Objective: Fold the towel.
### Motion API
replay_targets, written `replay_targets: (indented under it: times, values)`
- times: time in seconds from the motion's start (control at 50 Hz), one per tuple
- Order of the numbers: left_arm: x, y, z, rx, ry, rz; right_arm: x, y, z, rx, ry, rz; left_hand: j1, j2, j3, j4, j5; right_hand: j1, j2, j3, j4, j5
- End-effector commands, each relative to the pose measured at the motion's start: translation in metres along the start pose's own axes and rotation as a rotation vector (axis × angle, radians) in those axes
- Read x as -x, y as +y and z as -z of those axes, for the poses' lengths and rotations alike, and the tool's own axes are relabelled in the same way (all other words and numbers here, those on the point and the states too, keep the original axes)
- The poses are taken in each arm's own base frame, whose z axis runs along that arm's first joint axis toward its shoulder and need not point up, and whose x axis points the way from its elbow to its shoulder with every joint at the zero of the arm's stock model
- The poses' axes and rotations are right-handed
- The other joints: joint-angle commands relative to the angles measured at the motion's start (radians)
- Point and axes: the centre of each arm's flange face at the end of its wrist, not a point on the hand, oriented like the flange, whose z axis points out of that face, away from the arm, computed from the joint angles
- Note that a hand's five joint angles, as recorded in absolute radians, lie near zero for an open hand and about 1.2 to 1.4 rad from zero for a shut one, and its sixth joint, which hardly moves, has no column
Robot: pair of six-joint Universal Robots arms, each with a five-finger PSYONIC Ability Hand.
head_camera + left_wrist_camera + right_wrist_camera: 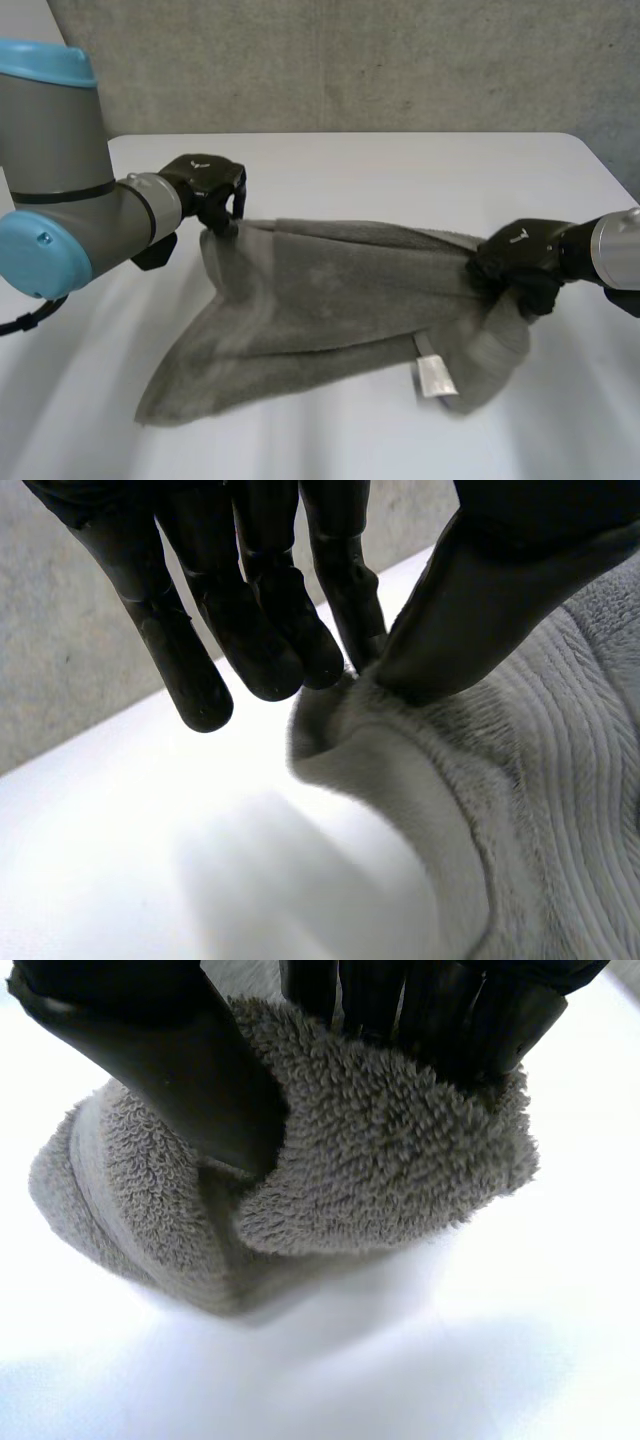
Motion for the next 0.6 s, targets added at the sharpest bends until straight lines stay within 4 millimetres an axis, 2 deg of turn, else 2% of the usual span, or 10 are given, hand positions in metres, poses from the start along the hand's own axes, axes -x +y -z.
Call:
replay_targets:
  times: [0.02, 0.04, 0.08, 0.14, 0.18, 0.3, 0.42, 0.46, 0.52, 0.6]
  values:
    - [0.012, -0.01, -0.013, -0.066, -0.036, -0.003, -0.03, -0.02, -0.008, -0.088, 0.231, 0.175, 0.159, 0.052, 0.047, 0.04, 0.097, 0.069, 0.087, 0.068, 0.053, 0.069]
    - [0.012, -0.01, -0.013, -0.066, -0.036, -0.004, -0.03, -0.021, -0.008, -0.089, 0.231, 0.175, 0.159, 0.052, 0.047, 0.04, 0.097, 0.069, 0.087, 0.068, 0.053, 0.069]
    - [0.021, -0.043, -0.017, -0.203, -0.075, -0.01, -0.036, -0.066, -0.006, -0.287, 0.38, 0.287, 0.159, 0.052, 0.047, 0.04, 0.097, 0.069, 0.087, 0.068, 0.053, 0.069]
    - [0.025, -0.066, -0.014, -0.291, -0.091, -0.002, -0.038, -0.094, 0.0, -0.416, 0.466, 0.326, 0.159, 0.052, 0.047, 0.04, 0.097, 0.069, 0.087, 0.068, 0.053, 0.069]
    - [0.032, -0.113, 0.0, -0.49, -0.101, 0.072, -0.045, -0.139, 0.015, -0.677, 0.617, 0.354, 0.159, 0.052, 0.047, 0.04, 0.097, 0.069, 0.087, 0.068, 0.053, 0.069]
    - [0.037, -0.167, 0.032, -0.738, -0.05, 0.24, -0.06, -0.173, 0.054, -0.963, 0.748, 0.283, 0.159, 0.052, 0.047, 0.04, 0.097, 0.069, 0.087, 0.068, 0.053, 0.069]
    - [0.031, -0.155, 0.028, -0.69, -0.024, 0.263, -0.042, -0.159, 0.037, -0.893, 0.621, 0.202, 0.159, 0.052, 0.047, 0.04, 0.097, 0.069, 0.087, 0.068, 0.053, 0.069]
    - [0.027, -0.127, 0.015, -0.584, -0.02, 0.271, -0.022, -0.142, 0.019, -0.794, 0.528, 0.186, -0.36, -0.468, -0.472, -0.48, -0.423, 0.069, 0.087, 0.068, 0.053, 0.069]
    - [0.024, -0.109, 0.007, -0.524, -0.021, 0.272, -0.009, -0.134, 0.01, -0.75, 0.485, 0.197, -0.513, -0.62, -0.625, -0.632, -0.575, 0.069, 0.087, 0.068, 0.053, 0.069]
    - [0.016, -0.06, -0.011, -0.363, -0.028, 0.234, 0.024, -0.12, -0.002, -0.694, 0.384, 0.273, -0.996, -1.104, -1.108, -1.115, -1.058, 0.069, 0.087, 0.068, 0.053, 0.069]
